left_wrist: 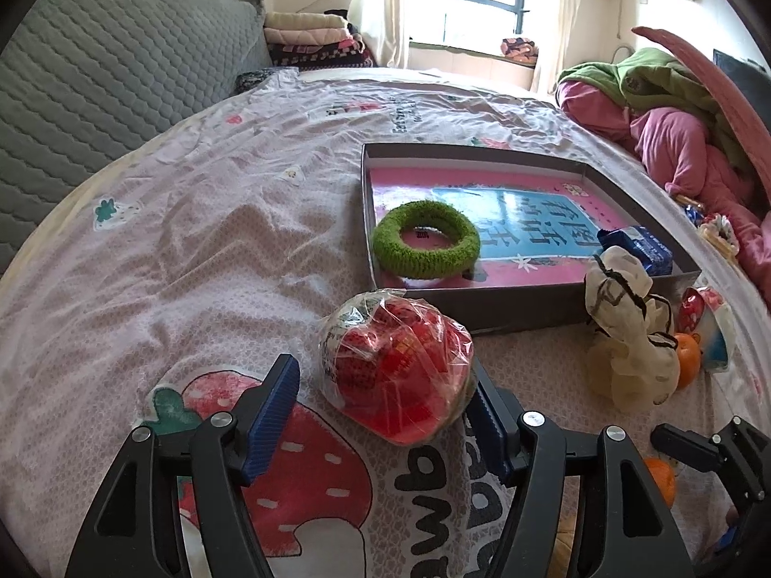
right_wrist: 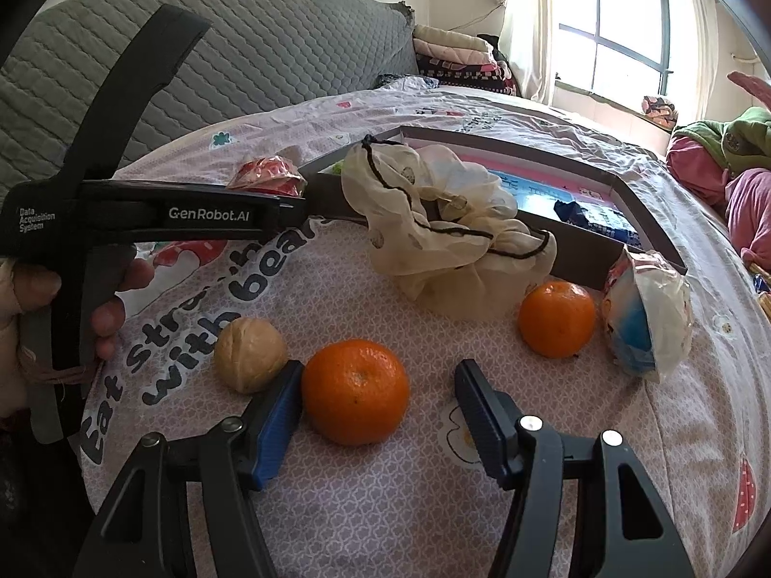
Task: Organize objects
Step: 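Close the left tool on the red bagged ball while the right tool grasps the orange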
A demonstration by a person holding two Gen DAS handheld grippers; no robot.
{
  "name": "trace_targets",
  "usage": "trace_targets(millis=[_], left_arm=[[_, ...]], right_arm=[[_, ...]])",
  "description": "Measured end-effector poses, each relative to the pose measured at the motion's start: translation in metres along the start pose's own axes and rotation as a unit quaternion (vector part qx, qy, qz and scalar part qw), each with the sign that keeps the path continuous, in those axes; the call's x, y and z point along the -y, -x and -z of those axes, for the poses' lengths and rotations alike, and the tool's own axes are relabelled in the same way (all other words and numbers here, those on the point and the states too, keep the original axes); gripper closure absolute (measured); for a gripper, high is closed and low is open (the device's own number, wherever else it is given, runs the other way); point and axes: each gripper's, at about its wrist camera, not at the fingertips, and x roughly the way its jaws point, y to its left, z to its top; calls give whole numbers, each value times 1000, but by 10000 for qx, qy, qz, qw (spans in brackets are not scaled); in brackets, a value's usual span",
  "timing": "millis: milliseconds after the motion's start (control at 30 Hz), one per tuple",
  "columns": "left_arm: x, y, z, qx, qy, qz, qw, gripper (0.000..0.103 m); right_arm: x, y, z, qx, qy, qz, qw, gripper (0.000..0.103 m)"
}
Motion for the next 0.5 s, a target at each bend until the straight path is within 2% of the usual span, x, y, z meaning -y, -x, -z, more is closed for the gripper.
trace_targets(millis=[500], left_arm=[[-3,-2,3,-3,114,63,9999,34]], right_arm=[[-7,2,1,20,190,-161,9997,62]])
